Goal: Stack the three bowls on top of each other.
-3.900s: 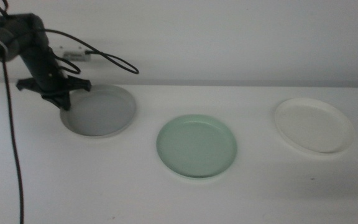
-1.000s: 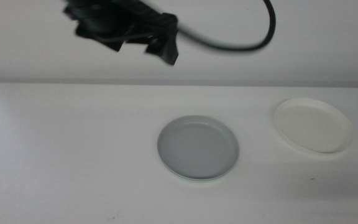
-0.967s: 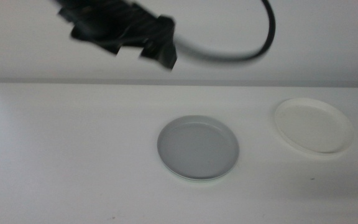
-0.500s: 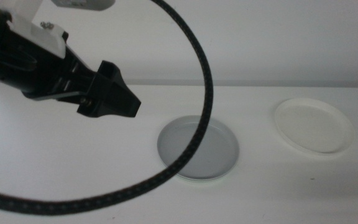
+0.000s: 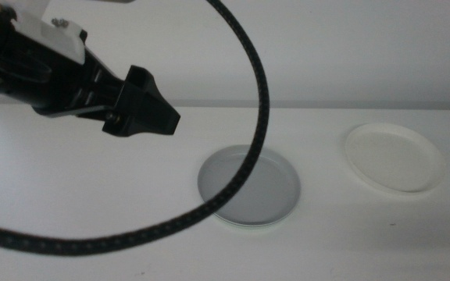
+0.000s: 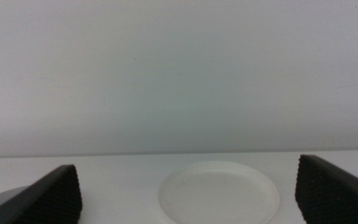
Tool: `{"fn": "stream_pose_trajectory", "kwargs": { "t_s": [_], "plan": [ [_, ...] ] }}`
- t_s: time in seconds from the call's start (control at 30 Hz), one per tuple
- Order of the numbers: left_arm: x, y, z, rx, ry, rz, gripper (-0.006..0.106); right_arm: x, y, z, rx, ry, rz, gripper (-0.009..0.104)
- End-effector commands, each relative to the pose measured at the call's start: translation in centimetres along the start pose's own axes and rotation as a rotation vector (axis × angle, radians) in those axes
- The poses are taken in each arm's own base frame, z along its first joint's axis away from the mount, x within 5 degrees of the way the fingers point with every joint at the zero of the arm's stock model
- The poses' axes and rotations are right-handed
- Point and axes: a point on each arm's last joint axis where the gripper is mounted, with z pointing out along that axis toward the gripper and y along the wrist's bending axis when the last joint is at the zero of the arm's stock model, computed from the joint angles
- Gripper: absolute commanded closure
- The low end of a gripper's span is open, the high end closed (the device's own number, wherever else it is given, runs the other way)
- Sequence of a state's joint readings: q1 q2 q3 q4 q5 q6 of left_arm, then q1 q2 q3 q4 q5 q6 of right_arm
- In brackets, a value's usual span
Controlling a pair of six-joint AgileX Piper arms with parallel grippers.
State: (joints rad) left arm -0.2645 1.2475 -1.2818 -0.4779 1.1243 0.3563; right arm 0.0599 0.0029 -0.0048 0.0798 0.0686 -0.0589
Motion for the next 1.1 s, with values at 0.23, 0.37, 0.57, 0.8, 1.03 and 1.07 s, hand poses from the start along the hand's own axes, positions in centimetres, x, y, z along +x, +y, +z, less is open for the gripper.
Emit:
{"fn": "stream_pose_trajectory", "kwargs": {
  "t_s": [0.23,0.37,0.57,0.8,1.03,1.07],
  "plan": [
    [-0.9,0.4,-0.1,-0.028,-0.099,-0.082,0.007,1.1,0.0,-0.1,0.003,-0.005,-0.012,0.003],
    [-0.9,0.4,-0.1,-0.03,-0.105,-0.082,0.007,0.6,-0.1,-0.2,0.006,-0.06,-0.011,0.003],
    [-0.9,0.4,-0.1,-0.03,-0.105,-0.082,0.007,0.6,0.1,-0.1,-0.007,0.038,0.182,0.003],
    [-0.9,0.4,-0.1,-0.032,-0.109,-0.08,0.007,0.5,0.1,0.0,-0.006,0.075,0.18,0.003],
    [-1.0,0.4,-0.1,-0.032,-0.112,-0.08,0.007,-2.9,0.5,0.1,-0.017,0.238,0.224,0.003],
    [-1.0,0.4,-0.1,-0.033,-0.114,-0.08,0.007,-4.1,0.6,0.2,-0.02,0.288,0.22,0.003]
  ]
}}
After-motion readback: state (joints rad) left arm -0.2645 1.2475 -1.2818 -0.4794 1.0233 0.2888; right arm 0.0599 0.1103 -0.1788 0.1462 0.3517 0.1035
